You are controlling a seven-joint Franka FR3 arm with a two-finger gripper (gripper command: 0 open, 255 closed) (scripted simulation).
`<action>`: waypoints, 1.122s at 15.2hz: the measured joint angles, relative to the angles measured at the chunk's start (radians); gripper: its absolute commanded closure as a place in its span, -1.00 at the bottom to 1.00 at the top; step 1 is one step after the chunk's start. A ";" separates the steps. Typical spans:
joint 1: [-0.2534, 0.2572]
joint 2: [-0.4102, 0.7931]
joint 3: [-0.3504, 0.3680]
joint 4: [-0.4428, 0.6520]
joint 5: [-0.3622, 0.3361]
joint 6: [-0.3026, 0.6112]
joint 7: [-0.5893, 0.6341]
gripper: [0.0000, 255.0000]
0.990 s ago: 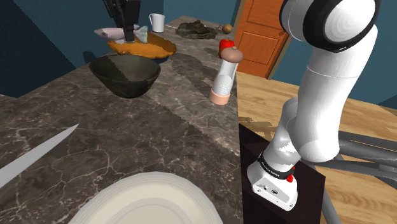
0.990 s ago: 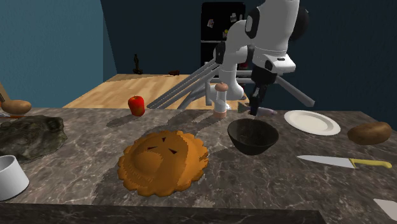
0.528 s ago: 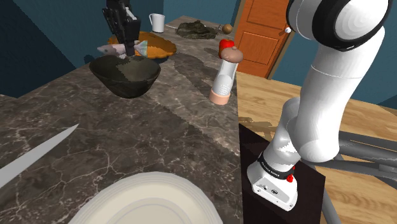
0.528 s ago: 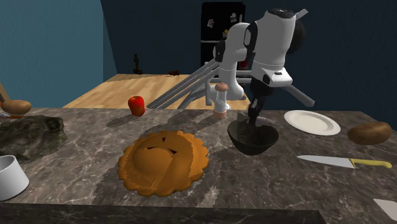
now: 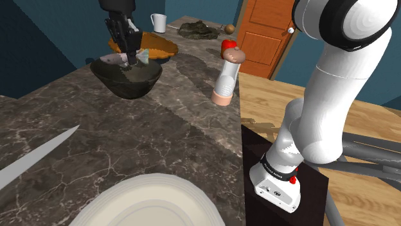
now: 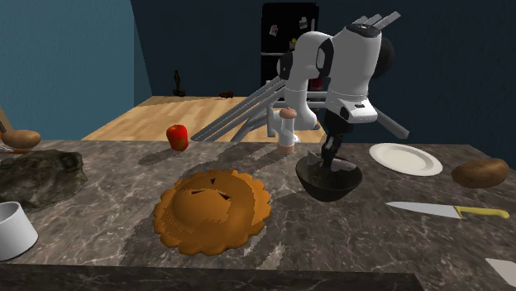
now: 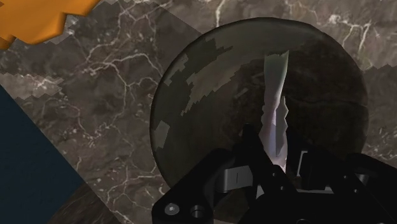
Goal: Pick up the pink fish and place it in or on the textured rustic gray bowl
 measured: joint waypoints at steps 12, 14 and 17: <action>0.002 0.042 0.000 0.125 -0.005 -0.081 -0.003 -1.00; 0.007 0.067 0.001 0.205 -0.008 -0.138 0.000 -1.00; 0.009 0.074 0.003 0.231 -0.009 -0.157 0.002 -1.00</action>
